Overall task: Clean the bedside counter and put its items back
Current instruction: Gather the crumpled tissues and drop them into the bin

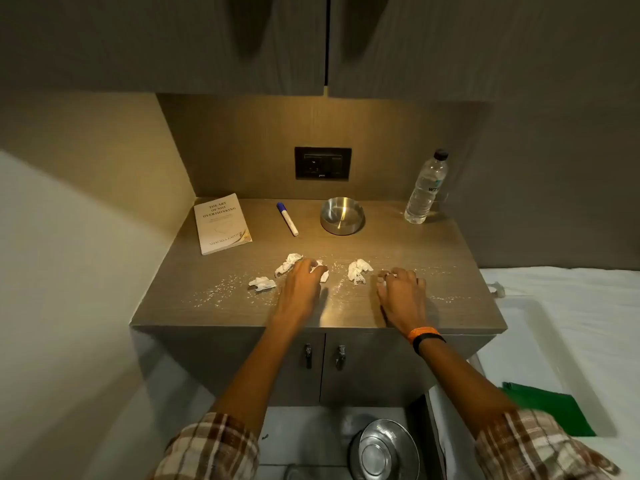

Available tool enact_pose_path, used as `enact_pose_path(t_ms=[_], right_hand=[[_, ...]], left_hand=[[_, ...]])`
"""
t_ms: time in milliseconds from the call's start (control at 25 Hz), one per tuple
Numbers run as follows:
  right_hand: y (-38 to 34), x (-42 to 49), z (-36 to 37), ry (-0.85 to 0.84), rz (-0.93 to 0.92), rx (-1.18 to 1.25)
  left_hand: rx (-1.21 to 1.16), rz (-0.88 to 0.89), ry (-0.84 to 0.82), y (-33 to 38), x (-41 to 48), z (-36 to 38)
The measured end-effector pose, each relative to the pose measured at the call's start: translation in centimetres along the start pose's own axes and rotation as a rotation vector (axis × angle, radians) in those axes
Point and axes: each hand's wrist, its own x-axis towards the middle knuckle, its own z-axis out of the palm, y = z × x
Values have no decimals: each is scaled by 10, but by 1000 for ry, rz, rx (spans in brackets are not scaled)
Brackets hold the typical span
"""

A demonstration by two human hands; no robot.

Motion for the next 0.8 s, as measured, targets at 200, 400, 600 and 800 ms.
enact_pose_path(t_ms=[200,400,600,800], right_hand=[[-7,25,17,-59,56,86],[-46,54,11,56,2,371],[-77,59,21,-60,-17,118],[-134,72,21,-44,-176,342]], left_hand=[[-16,-18,-121,-19,37,24],[-93,-3,12,-30,27,13],[-59,-202,84,-64,-11,-9],[-38,-311,68,-90,-25,-19]])
